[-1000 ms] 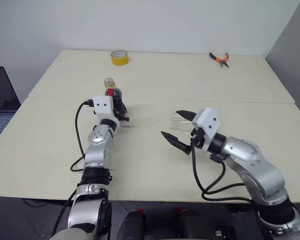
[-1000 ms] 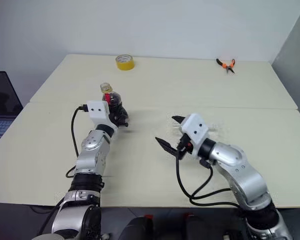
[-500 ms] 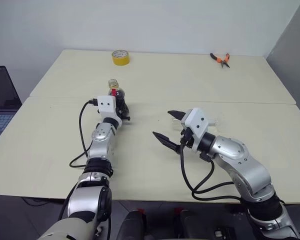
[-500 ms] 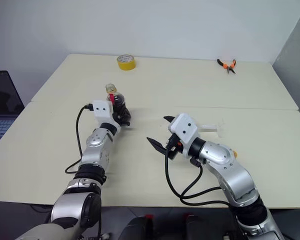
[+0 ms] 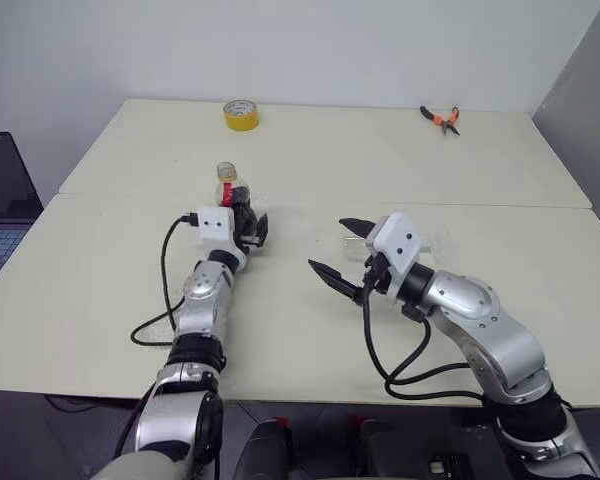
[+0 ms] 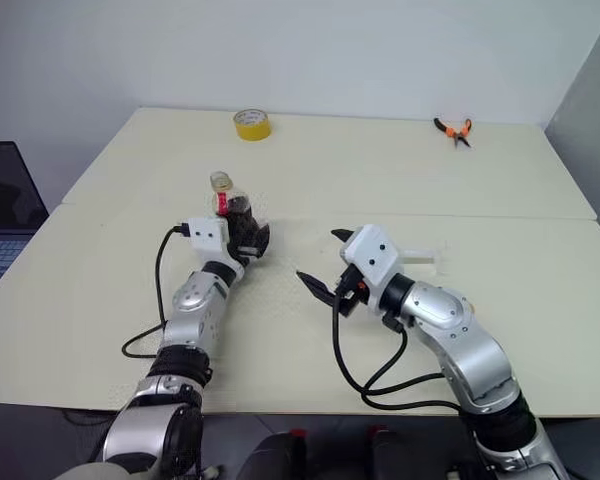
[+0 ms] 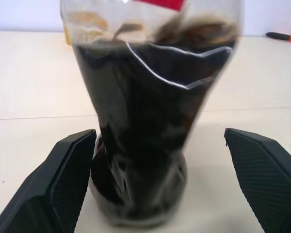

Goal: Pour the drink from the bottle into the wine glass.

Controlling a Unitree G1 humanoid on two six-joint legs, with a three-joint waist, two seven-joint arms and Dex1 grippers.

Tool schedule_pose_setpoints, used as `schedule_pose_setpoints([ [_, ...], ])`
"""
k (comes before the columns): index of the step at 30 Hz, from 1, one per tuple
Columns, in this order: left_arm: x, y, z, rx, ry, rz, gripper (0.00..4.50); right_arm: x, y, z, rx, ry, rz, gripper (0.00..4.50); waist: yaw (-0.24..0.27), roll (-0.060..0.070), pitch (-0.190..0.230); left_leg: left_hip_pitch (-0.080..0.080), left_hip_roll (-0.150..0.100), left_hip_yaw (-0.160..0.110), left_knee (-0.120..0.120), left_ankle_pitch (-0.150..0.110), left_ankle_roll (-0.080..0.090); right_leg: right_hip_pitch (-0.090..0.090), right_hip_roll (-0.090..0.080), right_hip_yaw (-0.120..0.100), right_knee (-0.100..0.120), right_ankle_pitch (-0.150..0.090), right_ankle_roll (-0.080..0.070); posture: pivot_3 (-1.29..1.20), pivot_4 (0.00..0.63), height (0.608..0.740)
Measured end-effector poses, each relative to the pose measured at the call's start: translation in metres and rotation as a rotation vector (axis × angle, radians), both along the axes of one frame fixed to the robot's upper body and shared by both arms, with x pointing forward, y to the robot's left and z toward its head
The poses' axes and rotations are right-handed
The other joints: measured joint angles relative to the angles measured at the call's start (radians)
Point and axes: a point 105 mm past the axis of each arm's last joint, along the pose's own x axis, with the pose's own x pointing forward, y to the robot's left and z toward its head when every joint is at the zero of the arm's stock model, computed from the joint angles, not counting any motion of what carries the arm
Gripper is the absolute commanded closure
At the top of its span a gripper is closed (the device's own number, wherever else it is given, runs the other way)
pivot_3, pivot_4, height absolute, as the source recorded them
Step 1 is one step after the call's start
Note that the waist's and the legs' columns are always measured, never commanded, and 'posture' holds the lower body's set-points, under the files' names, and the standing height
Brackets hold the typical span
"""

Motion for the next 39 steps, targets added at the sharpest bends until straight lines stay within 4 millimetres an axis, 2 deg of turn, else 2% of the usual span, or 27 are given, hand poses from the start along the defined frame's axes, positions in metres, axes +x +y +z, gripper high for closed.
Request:
schedule_pose_setpoints([
  [10,-0.035,0.004,0.002,0.051,0.006,0.026,0.03,-0.006,-0.027,-0.005,-0.046,-0.009,-0.073,0.00,0.002,0.000,0.000,0.000,0.000,0.000,0.000,-0.001,0.002,0.000,0.000,0.000,0.000,0.000,0.000,0.00,0.150,0.740],
  [14,-0.056,0.007,0.000,0.092,0.036,0.009,0.03,-0.003,-0.052,-0.019,-0.161,-0.034,-0.194,0.00,0.002,0.000,0.000,0.001,0.000,0.001,0.000,-0.001,0.002,0.001,0.000,0.002,0.000,0.000,0.000,0.00,0.150,0.740],
  [18,-0.072,-0.019,-0.004,0.110,0.086,-0.136,0.03,0.009,-0.078,-0.022,-0.372,-0.161,-0.353,0.00,0.004,0.000,0.000,0.002,0.000,0.001,0.000,-0.001,0.002,0.001,0.000,0.001,0.001,0.000,0.000,0.00,0.150,0.740],
  [21,-0.079,-0.041,-0.001,0.149,0.089,-0.279,0.03,0.014,-0.082,-0.033,-0.548,-0.235,-0.381,0.00,0.003,0.000,0.000,0.002,0.000,0.001,-0.001,0.000,0.000,0.001,0.001,0.001,0.001,0.000,0.000,0.00,0.150,0.740],
  [24,-0.082,-0.052,0.007,0.153,0.081,-0.372,0.03,0.021,-0.085,-0.044,-0.712,-0.316,-0.393,0.00,0.002,0.000,0.000,0.002,0.000,0.002,-0.001,0.000,-0.001,0.000,0.001,0.002,0.001,0.000,0.000,0.00,0.150,0.740],
  [29,-0.080,-0.057,0.027,0.179,0.060,-0.522,0.03,0.040,-0.093,-0.049,-0.892,-0.429,-0.461,0.00,0.003,0.000,0.000,0.002,0.000,0.002,-0.001,0.001,-0.002,0.000,0.001,0.002,0.000,0.000,0.000,0.00,0.150,0.740],
  [33,-0.080,-0.053,0.046,0.250,0.047,-0.644,0.03,0.050,-0.103,-0.059,-0.956,-0.433,-0.519,0.00,0.002,0.000,0.000,0.001,0.000,0.002,-0.001,0.001,-0.002,0.000,0.001,0.002,-0.001,0.000,0.000,0.00,0.150,0.740],
  [39,-0.093,-0.056,0.043,0.309,0.098,-0.811,0.03,0.056,-0.107,-0.066,-1.005,-0.446,-0.536,0.00,0.001,0.000,0.000,0.001,0.000,0.003,-0.001,0.001,-0.002,0.000,0.001,0.003,-0.001,0.000,0.000,0.00,0.150,0.740],
])
